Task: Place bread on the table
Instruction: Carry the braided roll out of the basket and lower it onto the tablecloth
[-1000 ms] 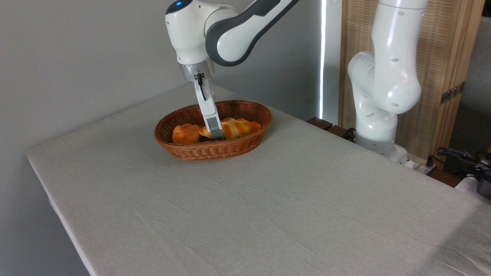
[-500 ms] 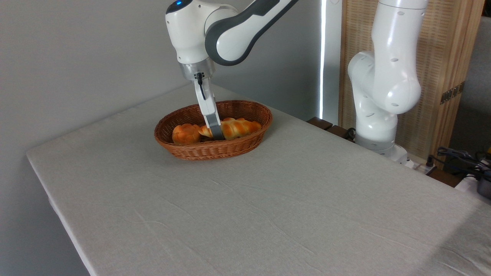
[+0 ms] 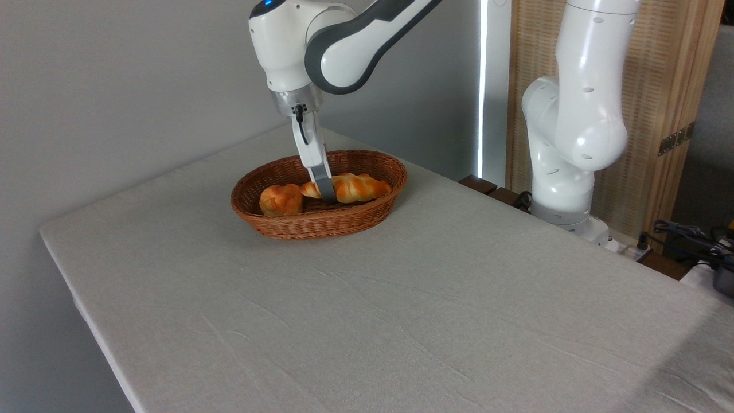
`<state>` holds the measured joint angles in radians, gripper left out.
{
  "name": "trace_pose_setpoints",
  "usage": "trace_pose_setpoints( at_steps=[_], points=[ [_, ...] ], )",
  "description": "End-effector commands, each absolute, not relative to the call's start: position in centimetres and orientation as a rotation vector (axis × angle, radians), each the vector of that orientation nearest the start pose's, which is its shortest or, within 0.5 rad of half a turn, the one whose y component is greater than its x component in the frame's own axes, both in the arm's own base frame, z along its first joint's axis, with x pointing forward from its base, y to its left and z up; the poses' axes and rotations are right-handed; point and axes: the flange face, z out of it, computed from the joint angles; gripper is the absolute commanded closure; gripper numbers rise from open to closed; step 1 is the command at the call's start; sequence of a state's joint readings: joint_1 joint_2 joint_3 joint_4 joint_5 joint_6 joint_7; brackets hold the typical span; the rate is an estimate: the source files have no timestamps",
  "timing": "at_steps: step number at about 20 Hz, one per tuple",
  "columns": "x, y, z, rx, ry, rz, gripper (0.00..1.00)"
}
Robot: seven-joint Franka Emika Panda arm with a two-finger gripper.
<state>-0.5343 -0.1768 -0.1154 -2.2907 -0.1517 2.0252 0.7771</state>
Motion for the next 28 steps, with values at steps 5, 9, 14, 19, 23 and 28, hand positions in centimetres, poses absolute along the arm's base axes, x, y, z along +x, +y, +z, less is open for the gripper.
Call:
trace_pose_setpoints(
  at_steps=[5,9,14,19,23,28],
  points=[
    [39.7,-26.5,49.4,-2.620,1.960,0.241,0.76],
    [43.0,-23.9,54.0,-2.700,1.863,0.127,0.74],
    [49.3,-17.9,54.3,-2.809,1.643,-0.109,0.74],
    [55.1,-15.8,48.9,-2.849,1.468,-0.248,0.74],
    [58.0,-15.2,44.5,-2.875,1.357,-0.300,0.74],
    [58.8,-13.4,42.9,-2.942,1.250,-0.285,0.00]
  ],
)
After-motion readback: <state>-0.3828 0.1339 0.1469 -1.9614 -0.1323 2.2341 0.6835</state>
